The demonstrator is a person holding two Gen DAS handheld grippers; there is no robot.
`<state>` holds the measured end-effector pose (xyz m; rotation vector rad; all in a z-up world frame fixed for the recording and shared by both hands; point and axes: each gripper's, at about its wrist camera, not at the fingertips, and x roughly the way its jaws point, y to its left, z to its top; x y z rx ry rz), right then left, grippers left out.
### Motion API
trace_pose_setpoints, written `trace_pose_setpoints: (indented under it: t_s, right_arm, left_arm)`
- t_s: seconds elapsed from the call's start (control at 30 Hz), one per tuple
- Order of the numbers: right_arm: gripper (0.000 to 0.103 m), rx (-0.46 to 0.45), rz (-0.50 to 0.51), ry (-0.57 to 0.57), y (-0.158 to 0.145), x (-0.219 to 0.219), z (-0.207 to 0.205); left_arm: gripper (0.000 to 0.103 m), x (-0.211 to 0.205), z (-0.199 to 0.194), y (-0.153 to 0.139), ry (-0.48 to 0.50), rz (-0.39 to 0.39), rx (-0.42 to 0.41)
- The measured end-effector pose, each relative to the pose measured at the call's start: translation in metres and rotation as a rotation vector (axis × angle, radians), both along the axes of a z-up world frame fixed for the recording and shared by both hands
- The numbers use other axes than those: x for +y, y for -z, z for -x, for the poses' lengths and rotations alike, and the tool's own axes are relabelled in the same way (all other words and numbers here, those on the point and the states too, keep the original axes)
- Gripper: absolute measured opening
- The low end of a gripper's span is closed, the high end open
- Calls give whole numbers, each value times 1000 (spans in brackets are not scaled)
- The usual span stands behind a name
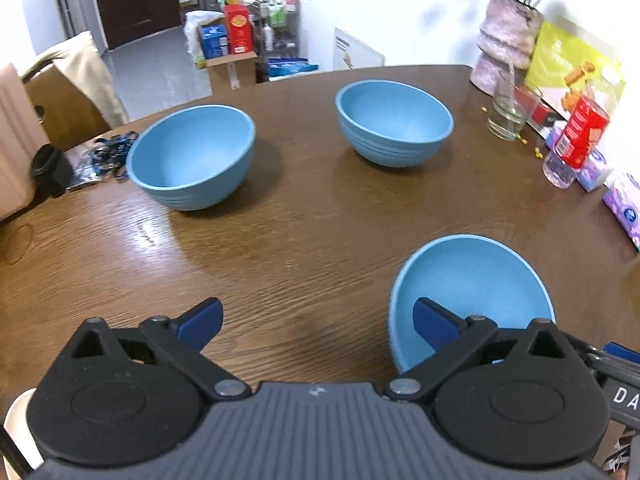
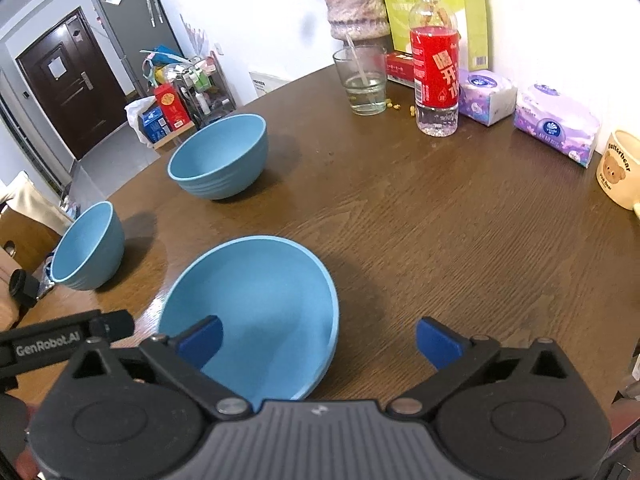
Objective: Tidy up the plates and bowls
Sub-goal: 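Move both tools back toward the blue bowls beside the suitcase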
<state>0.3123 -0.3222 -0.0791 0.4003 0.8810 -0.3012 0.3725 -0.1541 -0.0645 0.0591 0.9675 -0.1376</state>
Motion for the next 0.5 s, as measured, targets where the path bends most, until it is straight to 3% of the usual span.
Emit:
trace_pose_setpoints:
  t_s: [0.5]
  right_arm:
    - [103,-40,14,-43,-32,37,22]
  left_arm:
    - [103,42,29,-29,-49,20,-38]
